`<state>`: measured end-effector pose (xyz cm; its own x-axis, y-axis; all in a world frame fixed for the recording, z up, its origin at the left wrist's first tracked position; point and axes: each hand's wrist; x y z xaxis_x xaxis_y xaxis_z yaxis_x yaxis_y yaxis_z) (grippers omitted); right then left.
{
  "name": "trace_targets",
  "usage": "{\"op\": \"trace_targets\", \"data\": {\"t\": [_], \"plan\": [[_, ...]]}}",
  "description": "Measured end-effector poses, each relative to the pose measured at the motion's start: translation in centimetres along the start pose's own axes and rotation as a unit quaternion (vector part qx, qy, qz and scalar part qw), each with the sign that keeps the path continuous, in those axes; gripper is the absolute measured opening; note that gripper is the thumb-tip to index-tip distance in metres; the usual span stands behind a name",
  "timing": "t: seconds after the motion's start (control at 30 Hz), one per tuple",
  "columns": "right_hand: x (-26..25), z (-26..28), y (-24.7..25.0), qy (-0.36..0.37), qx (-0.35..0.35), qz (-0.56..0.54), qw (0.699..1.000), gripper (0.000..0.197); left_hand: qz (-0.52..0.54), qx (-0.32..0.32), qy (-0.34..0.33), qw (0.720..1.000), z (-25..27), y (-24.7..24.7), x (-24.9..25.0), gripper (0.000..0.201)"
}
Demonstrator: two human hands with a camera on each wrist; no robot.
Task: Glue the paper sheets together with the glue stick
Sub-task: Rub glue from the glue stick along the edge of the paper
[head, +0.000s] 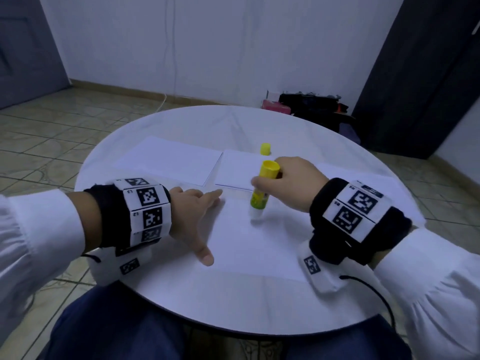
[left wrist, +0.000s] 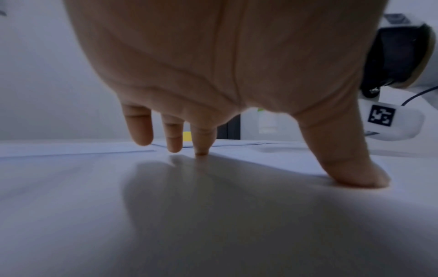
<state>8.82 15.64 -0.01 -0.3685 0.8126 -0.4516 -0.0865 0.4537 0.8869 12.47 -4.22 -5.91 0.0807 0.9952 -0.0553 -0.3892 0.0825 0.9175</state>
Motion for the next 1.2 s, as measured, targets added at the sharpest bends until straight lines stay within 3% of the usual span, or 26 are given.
{"op": "trace_targets", "data": {"t": [0.1, 0.23, 0.4, 0.5, 0.6, 0.67, 0.8, 0.9, 1.13, 1.2], "plan": [[-2.8, -0.9, -2.8, 0.028, -0.032, 0.017, 0.999, 0.038, -0.010, 0.000, -0.006, 1.000, -0.1, -0.1, 0.1, 0.152], [-3.9, -2.0, -4.8, 0.019, -0.034, 0.019, 0.999, 0.037, -0.019, 0.009, -0.016, 1.000, 0.2, -0.2, 0.2, 0.135], [-4.0, -0.8, -4.8, 0.051, -0.044, 0.024, 0.997, 0.038, -0.026, 0.007, -0.011, 1.000, 0.2, -0.1, 0.3, 0.134], [-3.9, 0.8, -4.6, 0.083, -0.069, 0.026, 0.994, 0.036, -0.024, -0.002, -0.007, 1.000, 0.2, -0.1, 0.3, 0.123], [-4.0, 2.4, -4.2, 0.110, -0.091, 0.026, 0.989, 0.034, -0.027, -0.034, -0.023, 0.999, 0.1, 0.1, 0.2, 0.122], [-4.1, 3.4, -3.9, 0.126, -0.100, 0.023, 0.987, 0.033, -0.039, -0.046, -0.026, 0.998, 0.3, 0.5, 0.4, 0.124], [-3.8, 5.1, -2.8, 0.142, -0.106, -0.005, 0.984, 0.037, -0.063, -0.034, -0.012, 0.997, 0.5, 0.7, 0.9, 0.150], [-2.7, 5.6, -2.1, 0.125, -0.094, 0.029, 0.987, 0.023, -0.057, -0.028, 0.027, 0.998, 1.0, 1.1, 1.1, 0.146], [3.1, 7.5, 0.9, 0.041, -0.056, 0.029, 0.997, 0.029, -0.082, -0.040, 0.013, 0.996, 0.7, 1.5, 1.3, 0.147], [4.5, 8.3, 1.7, 0.020, -0.044, 0.030, 0.998, 0.030, -0.089, -0.044, 0.007, 0.995, 0.8, 1.6, 1.4, 0.140]]}}
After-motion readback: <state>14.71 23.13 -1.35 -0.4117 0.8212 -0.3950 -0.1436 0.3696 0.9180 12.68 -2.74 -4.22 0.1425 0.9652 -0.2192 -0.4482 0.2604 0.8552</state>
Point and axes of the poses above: each hand's wrist, its own z-axis away from the middle knuckle, its own y-axis out of the back of the hand, x = y × z, and after that the axes turned 3 degrees about x, right-handed
